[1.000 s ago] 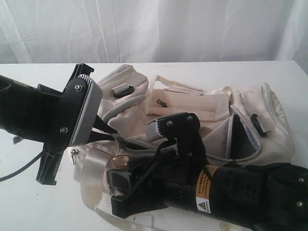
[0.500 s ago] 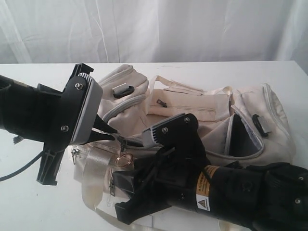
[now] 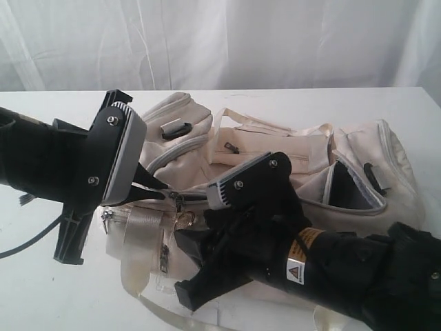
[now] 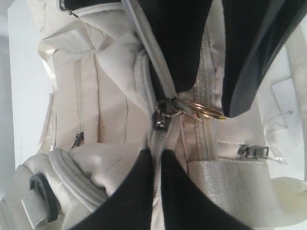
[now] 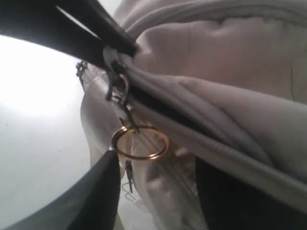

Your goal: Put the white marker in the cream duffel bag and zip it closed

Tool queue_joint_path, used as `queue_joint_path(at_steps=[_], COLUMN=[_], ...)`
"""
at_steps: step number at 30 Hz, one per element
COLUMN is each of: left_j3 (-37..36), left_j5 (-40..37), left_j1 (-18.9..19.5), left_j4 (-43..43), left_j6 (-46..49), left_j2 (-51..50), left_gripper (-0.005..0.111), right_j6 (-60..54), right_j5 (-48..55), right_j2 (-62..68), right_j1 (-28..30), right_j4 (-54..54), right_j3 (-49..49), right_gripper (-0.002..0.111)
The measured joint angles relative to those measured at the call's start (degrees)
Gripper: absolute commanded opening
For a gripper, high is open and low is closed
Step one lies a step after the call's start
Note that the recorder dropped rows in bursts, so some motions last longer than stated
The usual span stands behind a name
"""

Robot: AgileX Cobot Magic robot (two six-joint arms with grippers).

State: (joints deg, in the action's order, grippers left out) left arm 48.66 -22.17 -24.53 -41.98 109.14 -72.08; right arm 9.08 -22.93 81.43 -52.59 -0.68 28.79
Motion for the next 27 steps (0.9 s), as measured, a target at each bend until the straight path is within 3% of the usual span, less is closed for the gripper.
queue_joint_path(at_steps=[5,16,23,27], left_j3=[0.00,0.00,0.00,0.00], left_j5=[0.11,0.11,-0.26,-0.47], left_j1=[0.00,0.00,0.00,0.00], left_j4=[0.00,0.00,0.00,0.00], left_j6=[-0.70,-0.70,-0.70,-0.70], left_j2=[0.00,0.00,0.00,0.00], left_gripper=[0.000,0.000,0.000,0.000], right_j6=[-0.68,7.67,14.13,15.28], right_j5=[-4.16,-8.29,-9.36,-9.09], right_j2=[0.00,1.74,2.67,2.67], right_j1=[0.00,0.00,0.00,0.00], right_j4=[-1.75,5.75,12.96,13.88], right_j3=[0.00,0.00,0.00,0.00], right_gripper=[0.047,0.046,0.028,0.008])
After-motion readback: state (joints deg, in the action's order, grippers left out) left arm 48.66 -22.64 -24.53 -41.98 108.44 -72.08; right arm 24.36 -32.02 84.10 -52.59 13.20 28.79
